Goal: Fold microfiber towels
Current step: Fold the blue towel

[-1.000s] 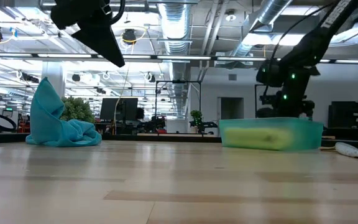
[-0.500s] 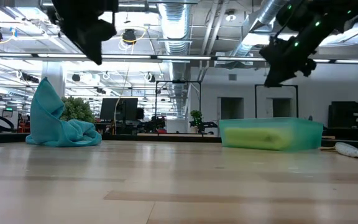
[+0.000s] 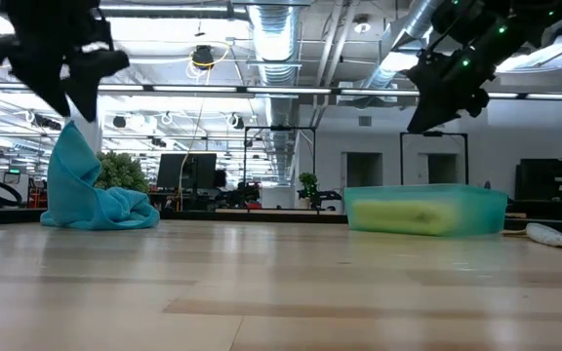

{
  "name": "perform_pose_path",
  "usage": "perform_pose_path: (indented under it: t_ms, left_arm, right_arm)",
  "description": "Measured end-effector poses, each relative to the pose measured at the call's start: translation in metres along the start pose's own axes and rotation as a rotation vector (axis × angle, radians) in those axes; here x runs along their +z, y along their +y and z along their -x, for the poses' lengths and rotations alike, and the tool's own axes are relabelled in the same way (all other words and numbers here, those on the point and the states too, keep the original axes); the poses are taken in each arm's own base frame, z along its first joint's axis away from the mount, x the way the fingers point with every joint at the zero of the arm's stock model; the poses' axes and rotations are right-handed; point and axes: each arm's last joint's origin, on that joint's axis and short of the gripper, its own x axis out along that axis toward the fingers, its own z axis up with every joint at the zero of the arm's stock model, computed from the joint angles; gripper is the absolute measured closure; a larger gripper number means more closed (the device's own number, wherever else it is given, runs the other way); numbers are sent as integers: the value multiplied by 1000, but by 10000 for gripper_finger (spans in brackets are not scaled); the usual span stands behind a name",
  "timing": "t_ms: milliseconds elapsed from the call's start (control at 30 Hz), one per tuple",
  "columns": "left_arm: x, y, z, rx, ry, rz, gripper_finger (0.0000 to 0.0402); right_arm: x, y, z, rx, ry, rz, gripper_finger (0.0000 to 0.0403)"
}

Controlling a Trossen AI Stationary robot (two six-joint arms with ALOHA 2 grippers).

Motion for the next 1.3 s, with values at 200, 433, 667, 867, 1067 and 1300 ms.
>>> perform_pose_path:
  t_ms: [200, 433, 667, 867, 1067, 1300]
  left_arm:
    - [-15, 2, -19, -48, 5, 59, 177]
    - [-23, 6, -34, -12, 10, 69, 197]
    - [-20, -4, -38, -78, -2, 31, 378]
    - [-8, -28, -26, -267, -44, 4, 399]
    - [13, -35, -5, -318, -134, -7, 401]
    - [19, -35, -1, -318, -138, -22, 401]
  right_arm:
    - [-3, 2, -11, -10, 45, 10, 285]
    - [-5, 6, -17, -4, 72, 25, 282]
    - [-1, 27, -10, 138, 6, 65, 288]
    - [-3, 67, -4, 436, -52, 224, 289]
    - [-20, 133, -24, 581, -181, 512, 289]
    - [-32, 206, -84, 590, -432, 642, 276]
